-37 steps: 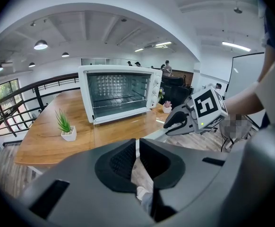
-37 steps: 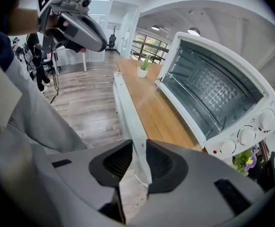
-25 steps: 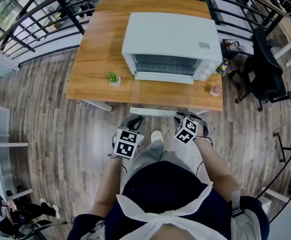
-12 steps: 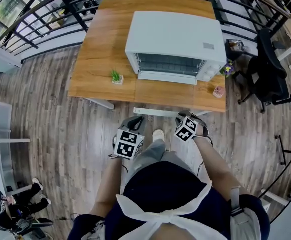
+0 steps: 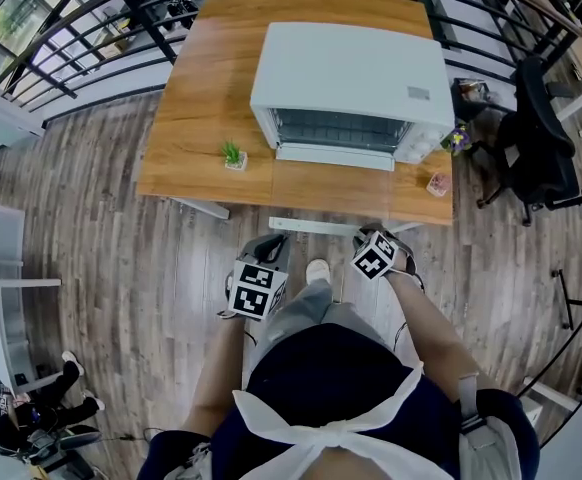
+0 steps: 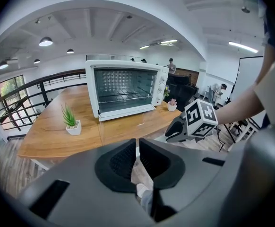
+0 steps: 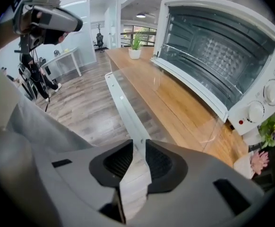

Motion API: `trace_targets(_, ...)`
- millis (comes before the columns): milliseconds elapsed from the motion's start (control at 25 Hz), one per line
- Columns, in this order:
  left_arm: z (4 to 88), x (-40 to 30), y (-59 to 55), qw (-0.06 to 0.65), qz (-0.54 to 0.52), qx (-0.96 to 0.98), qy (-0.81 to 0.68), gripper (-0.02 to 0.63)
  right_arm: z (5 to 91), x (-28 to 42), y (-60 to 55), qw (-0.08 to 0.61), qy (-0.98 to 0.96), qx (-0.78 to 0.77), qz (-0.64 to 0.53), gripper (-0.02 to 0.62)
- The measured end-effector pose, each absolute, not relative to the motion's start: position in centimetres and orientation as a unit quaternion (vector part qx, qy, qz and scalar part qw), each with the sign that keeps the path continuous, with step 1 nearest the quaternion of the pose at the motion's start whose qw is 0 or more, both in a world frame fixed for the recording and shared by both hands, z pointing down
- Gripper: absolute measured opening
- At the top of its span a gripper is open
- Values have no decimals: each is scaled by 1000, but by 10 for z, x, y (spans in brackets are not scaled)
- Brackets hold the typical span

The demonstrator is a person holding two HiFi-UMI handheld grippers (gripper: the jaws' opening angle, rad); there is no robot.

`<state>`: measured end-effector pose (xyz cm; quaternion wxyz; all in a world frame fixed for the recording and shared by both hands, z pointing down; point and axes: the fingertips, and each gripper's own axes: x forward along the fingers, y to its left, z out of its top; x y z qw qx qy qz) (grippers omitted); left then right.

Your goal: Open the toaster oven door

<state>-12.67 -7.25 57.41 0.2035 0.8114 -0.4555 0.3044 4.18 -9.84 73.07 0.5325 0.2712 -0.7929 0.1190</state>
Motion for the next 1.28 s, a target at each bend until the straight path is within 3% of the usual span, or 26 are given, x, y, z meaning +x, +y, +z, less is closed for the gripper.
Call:
trace_targets(280, 564, -120, -83, 210, 276, 813, -467, 38, 705, 39, -98, 454, -815, 304, 193, 91)
trace_targets(960, 512, -80, -101, 195, 177, 834, -485, 38, 591, 37, -98, 275, -861, 384, 189, 67)
trace_targets(1280, 480, -56, -92, 166, 140, 849, -482, 35, 531, 36, -91, 204, -873, 414, 155, 8)
